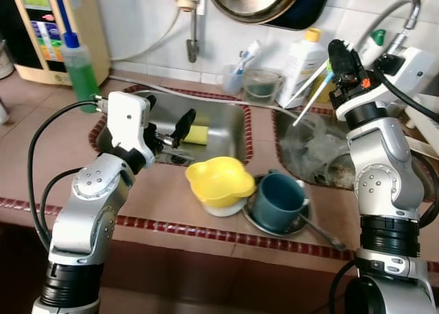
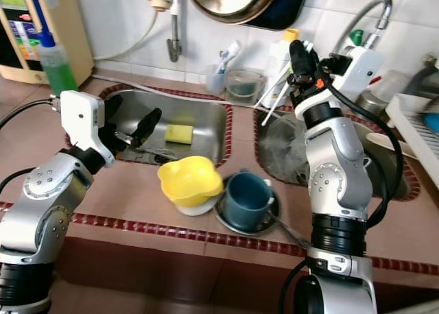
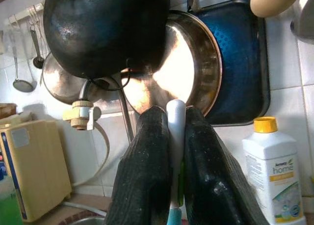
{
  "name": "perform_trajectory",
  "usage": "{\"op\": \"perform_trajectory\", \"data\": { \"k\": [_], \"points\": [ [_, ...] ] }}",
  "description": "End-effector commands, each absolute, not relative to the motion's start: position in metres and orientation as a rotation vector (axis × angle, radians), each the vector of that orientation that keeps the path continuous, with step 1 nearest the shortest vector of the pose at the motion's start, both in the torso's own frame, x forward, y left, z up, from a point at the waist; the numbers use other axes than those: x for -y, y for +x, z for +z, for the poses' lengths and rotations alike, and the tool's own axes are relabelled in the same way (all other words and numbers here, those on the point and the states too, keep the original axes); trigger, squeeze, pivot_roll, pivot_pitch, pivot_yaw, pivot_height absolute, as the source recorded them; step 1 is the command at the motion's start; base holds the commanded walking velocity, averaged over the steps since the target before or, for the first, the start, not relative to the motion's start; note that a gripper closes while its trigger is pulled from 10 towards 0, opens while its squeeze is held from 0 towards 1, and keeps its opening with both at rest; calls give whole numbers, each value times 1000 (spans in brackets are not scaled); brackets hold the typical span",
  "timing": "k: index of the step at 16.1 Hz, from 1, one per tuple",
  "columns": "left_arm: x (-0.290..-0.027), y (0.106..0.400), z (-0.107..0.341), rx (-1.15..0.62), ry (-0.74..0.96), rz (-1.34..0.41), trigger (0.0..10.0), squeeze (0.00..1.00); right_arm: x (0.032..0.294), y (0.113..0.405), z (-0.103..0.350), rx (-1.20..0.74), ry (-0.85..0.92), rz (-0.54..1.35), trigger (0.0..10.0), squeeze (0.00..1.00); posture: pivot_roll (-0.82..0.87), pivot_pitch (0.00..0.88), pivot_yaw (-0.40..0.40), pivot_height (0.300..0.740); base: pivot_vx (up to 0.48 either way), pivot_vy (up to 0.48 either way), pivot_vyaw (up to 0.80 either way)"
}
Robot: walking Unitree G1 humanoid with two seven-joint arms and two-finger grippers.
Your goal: Kitchen organization
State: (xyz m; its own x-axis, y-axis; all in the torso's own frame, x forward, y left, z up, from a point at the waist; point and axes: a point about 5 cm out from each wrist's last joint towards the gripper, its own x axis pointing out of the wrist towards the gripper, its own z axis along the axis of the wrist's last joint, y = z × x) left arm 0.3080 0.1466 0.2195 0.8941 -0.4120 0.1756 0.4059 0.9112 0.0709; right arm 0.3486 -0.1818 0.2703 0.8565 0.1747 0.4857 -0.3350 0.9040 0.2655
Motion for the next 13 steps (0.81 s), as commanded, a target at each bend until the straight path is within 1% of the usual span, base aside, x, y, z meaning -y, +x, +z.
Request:
{"op": "perform_trajectory", "data": {
  "k": [1, 7, 10, 13],
  "points": [
    [-149, 310, 222, 189, 41, -407, 10000, 0, 177, 350, 276, 492, 343, 287, 10000, 0, -9, 0, -100, 740, 0, 480, 0],
    [-148, 311, 222, 192, 35, -409, 10000, 0, 174, 351, 274, 498, 341, 294, 10000, 0, -9, 0, -102, 740, 0, 480, 0],
    [-144, 308, 224, 213, 20, -435, 10000, 0, 175, 352, 273, 494, 344, 294, 10000, 0, -7, 0, -102, 740, 0, 0, 0],
    [-141, 304, 224, 231, 66, -475, 10000, 0, 177, 353, 271, 488, 338, 287, 10000, 0, -5, 0, -103, 740, 0, 0, 0]
  ]
}}
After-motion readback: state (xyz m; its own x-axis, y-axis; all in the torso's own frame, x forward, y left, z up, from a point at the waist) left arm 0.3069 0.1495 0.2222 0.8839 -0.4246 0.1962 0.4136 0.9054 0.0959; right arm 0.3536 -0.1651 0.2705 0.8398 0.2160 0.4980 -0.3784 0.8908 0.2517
